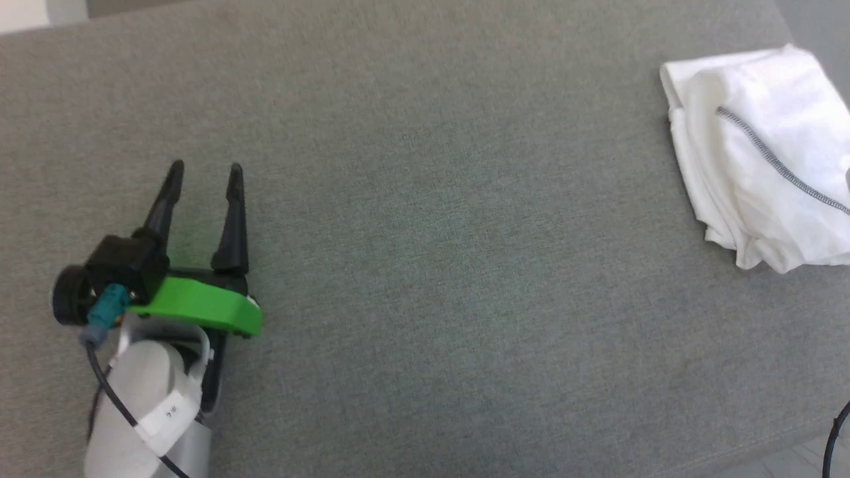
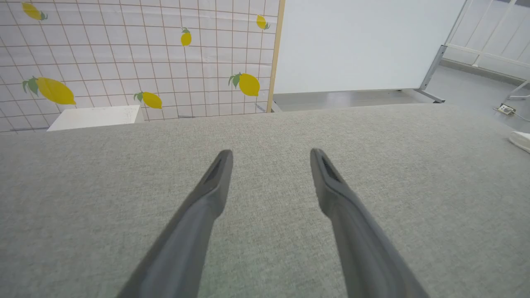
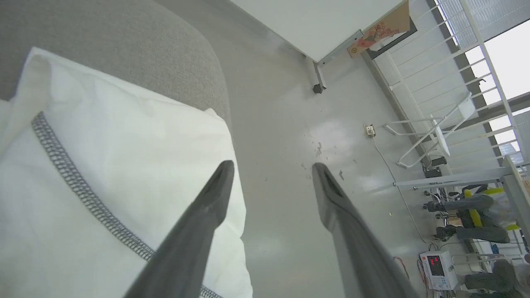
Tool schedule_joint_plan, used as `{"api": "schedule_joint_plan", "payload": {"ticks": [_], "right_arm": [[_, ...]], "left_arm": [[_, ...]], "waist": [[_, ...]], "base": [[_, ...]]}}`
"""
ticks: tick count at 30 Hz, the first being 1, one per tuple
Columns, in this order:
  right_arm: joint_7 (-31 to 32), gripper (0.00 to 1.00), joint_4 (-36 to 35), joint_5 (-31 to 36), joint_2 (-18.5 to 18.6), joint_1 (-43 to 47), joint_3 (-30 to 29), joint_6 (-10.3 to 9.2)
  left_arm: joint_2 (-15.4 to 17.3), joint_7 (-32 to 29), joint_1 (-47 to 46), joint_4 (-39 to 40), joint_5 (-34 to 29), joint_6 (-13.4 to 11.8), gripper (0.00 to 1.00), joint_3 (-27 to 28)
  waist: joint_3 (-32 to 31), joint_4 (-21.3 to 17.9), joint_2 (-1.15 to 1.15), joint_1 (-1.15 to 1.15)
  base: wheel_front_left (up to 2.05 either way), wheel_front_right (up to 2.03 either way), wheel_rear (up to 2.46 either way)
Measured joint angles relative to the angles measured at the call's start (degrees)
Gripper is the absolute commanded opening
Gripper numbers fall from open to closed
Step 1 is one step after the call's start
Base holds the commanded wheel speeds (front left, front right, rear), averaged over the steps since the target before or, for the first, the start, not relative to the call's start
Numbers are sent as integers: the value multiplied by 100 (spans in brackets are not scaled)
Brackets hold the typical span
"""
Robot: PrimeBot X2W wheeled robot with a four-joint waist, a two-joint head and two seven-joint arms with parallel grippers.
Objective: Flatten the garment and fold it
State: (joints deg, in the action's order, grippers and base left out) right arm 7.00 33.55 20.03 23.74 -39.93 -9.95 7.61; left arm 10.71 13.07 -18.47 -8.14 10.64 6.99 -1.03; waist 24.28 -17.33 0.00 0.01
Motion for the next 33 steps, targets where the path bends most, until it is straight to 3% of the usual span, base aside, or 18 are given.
{"api": "schedule_joint_plan", "payload": {"ticks": [10, 17, 24, 33], "right_arm": [[-808, 100, -592, -981, -486, 776, -510, 0], [-1107, 100, -1944, -1835, -1063, 1862, -413, -2], [-1098, 100, -3114, -2220, -1644, 2989, 3, -1], [-1281, 100, -3328, -2405, -1972, 3704, 280, -2]], "left_arm": [[-374, 124, 367, -488, 210, -57, 100, -90], [-513, 151, 526, -604, 280, -108, 100, -136], [-584, 166, 712, -733, 307, -159, 100, -209], [-676, 166, 933, -780, 308, -234, 100, -303]], "waist": [[-960, 255, 0, -1], [-1548, 623, 0, -1], [-1906, 1138, 0, -1], [-2226, 1707, 0, -1]], "base": [[0, 0, 0], [0, 0, 0], [0, 0, 0], [0, 0, 0]]}}
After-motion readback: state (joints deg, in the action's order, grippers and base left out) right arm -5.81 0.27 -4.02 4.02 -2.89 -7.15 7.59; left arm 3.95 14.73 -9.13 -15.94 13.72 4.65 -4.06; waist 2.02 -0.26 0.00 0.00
